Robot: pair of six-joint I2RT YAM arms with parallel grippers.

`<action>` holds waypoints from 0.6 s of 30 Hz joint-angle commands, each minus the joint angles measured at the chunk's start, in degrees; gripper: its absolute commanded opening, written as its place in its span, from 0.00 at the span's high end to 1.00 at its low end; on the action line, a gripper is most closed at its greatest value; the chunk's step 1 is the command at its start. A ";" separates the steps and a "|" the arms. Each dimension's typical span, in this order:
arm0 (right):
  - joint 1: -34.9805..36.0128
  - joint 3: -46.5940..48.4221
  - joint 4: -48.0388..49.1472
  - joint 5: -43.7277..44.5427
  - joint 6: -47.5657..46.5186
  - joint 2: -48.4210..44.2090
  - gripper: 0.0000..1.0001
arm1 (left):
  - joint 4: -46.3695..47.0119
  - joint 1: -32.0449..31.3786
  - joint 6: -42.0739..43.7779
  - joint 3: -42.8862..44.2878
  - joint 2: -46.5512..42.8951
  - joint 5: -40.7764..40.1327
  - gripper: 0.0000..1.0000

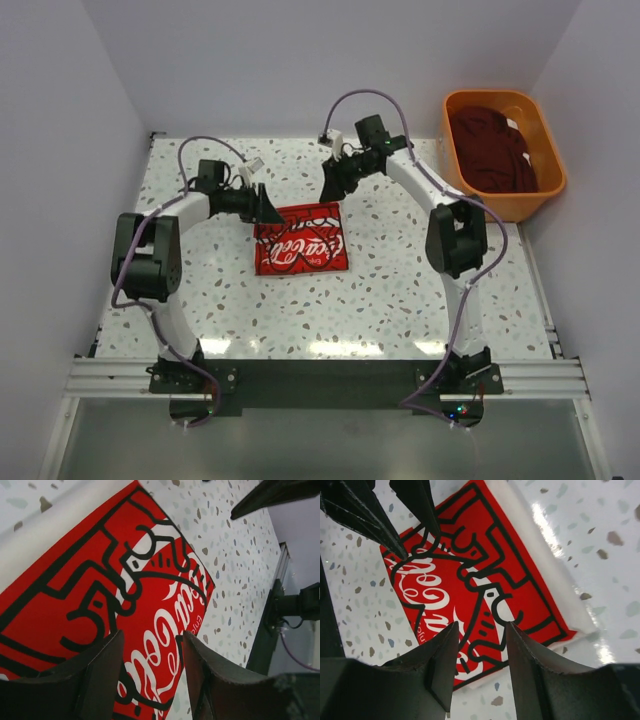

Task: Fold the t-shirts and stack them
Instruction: Fold the tshirt

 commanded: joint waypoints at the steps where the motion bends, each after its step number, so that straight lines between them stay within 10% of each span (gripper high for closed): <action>1: -0.81 -1.24 2.52 -5.29 8.43 6.40 0.55 | 8.58 2.24 -10.04 -0.01 6.42 1.98 0.45; 10: -7.23 5.69 7.38 -1.52 17.25 19.07 0.66 | -0.72 7.69 -6.71 11.68 19.63 -0.31 0.47; 18: -7.24 -6.23 10.98 -10.74 22.07 1.33 0.64 | -19.85 5.25 14.18 8.70 5.06 10.06 0.45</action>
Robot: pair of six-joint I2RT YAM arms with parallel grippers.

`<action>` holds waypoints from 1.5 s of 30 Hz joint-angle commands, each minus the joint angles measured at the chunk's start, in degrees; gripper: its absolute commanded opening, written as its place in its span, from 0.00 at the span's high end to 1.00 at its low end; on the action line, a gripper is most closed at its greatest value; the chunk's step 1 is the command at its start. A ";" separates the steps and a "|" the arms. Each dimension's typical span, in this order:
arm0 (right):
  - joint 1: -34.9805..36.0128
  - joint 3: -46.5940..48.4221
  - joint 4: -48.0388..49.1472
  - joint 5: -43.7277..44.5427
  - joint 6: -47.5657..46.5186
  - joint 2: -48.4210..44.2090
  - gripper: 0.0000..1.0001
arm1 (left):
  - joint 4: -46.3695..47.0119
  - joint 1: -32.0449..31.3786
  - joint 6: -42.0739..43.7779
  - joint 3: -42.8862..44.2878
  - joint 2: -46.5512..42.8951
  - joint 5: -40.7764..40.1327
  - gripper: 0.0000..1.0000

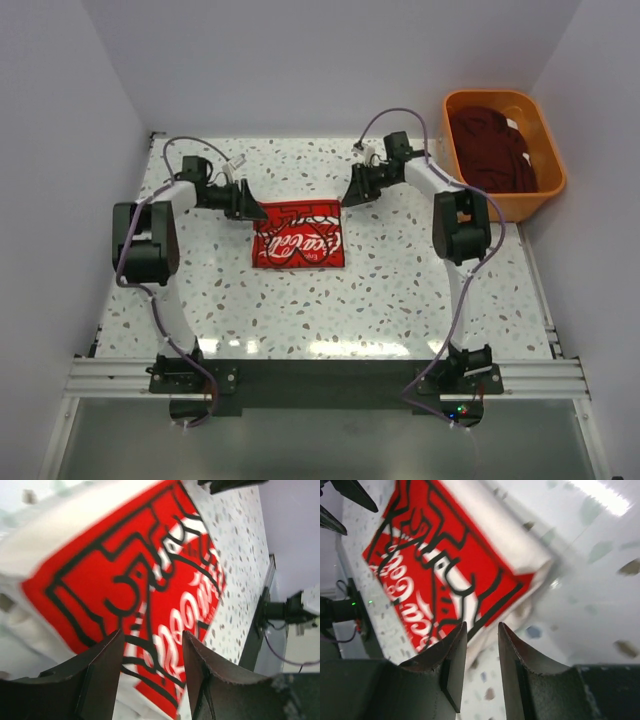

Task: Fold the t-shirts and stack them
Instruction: Fold the tshirt, then neatly place the folded tshirt to the corner

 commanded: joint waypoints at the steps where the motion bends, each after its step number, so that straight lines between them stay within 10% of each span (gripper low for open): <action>1: 2.41 -9.49 3.81 -5.34 5.03 -14.33 0.64 | -15.39 -4.04 15.86 -1.51 -10.92 6.10 0.45; 9: 11.72 -23.24 2.68 -8.34 4.33 -18.49 0.62 | -15.09 -10.74 16.96 -15.31 -13.24 5.94 0.46; 21: 6.11 -23.95 -4.09 2.90 4.24 -2.22 0.65 | -23.51 0.24 20.46 -11.88 6.20 3.65 0.46; 31: 4.87 -16.41 -15.69 13.62 -6.21 -15.21 0.56 | -23.96 6.30 20.05 -10.92 -12.93 3.21 0.40; 38: 12.67 -13.14 -1.82 29.58 -0.33 -21.12 0.35 | -5.59 10.09 9.21 -10.92 -30.44 -15.14 0.33; 45: 23.23 -2.88 1.10 45.96 -3.84 -12.78 0.22 | -7.24 10.09 10.70 -8.99 -36.25 -24.21 0.27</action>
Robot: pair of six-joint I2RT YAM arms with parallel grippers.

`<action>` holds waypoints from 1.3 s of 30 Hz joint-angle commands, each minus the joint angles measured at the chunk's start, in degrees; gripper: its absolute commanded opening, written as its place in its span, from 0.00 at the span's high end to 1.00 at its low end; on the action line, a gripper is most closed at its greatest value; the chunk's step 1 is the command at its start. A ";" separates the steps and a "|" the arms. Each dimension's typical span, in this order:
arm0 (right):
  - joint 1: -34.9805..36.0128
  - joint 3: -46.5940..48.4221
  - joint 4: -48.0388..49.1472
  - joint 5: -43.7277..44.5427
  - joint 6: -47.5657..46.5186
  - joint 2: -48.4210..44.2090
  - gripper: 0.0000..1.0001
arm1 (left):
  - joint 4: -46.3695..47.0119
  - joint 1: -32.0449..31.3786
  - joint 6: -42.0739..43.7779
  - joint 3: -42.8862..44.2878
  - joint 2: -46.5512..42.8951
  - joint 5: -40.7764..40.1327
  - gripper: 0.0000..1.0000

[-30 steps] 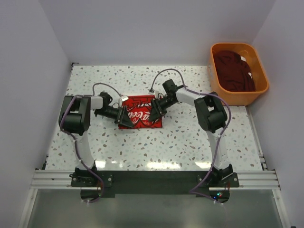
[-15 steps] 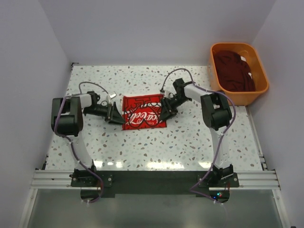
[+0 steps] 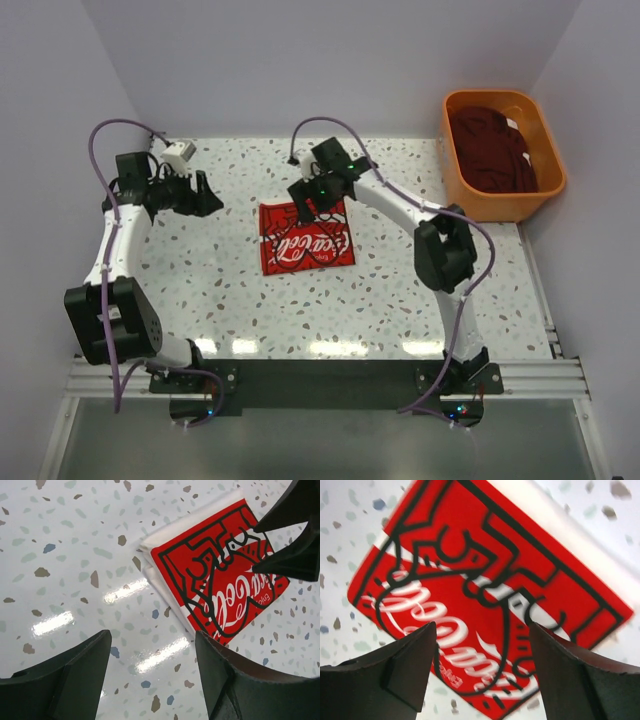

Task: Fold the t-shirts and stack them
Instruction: Neatly place the folded tshirt to the corner

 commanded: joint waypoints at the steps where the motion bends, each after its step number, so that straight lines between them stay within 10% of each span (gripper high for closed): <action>1: 4.68 6.32 2.52 11.33 -1.65 5.15 0.22 | 0.78 -0.03 0.51 1.24 -1.54 -5.74 0.27; 12: 4.08 3.99 -9.60 15.21 -1.92 13.08 0.15 | -0.46 -0.03 3.60 -0.96 -4.98 -5.75 0.25; 30: -15.51 -40.30 -12.26 19.85 -28.06 -21.97 0.09 | 2.27 -0.12 2.98 10.38 8.20 4.18 0.19; 39: -30.45 -47.55 -6.19 23.72 -44.02 -25.34 0.09 | 1.83 -0.12 3.68 13.28 10.67 6.03 0.15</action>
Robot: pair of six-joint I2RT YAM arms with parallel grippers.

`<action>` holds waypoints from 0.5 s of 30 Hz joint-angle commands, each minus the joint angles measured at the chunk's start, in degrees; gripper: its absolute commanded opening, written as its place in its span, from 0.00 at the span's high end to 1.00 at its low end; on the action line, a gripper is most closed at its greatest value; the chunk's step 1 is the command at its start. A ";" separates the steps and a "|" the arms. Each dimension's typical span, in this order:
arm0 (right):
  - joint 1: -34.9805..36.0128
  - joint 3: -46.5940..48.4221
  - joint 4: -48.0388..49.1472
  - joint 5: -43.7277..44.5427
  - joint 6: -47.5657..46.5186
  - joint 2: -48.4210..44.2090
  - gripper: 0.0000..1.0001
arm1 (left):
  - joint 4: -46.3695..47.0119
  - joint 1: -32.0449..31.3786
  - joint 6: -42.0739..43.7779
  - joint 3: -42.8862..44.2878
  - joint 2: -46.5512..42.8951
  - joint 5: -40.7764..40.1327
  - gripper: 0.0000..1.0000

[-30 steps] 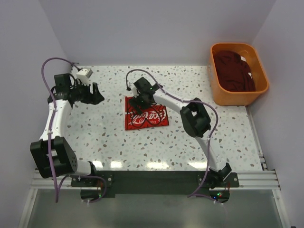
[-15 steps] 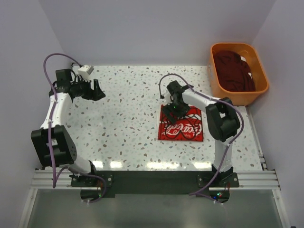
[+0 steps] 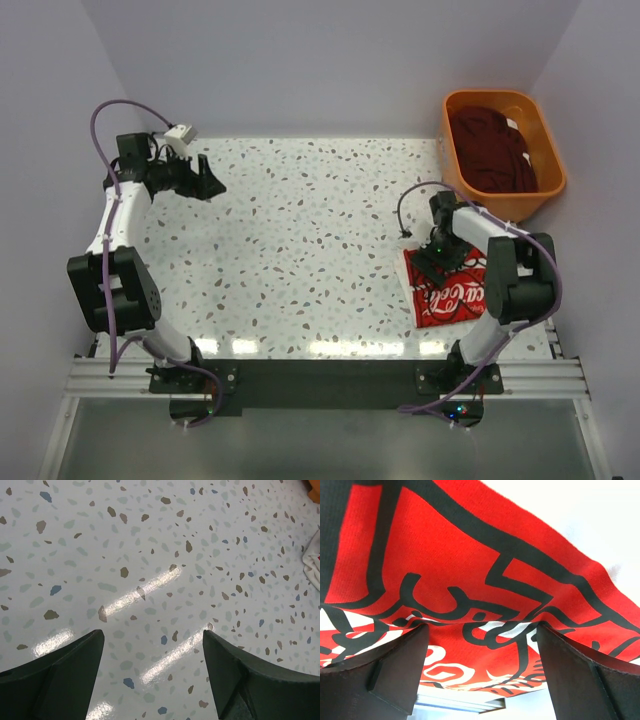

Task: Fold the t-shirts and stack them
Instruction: Neatly place the folded tshirt to the corner

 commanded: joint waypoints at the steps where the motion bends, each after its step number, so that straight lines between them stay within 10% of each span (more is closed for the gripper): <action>1: -5.21 0.60 4.15 4.21 -7.24 0.52 0.09 | 1.48 -0.12 0.86 2.79 0.64 2.45 0.15; 15: -17.09 3.07 5.65 2.98 -14.17 1.84 0.09 | 0.16 -0.12 2.36 4.82 1.17 2.45 0.09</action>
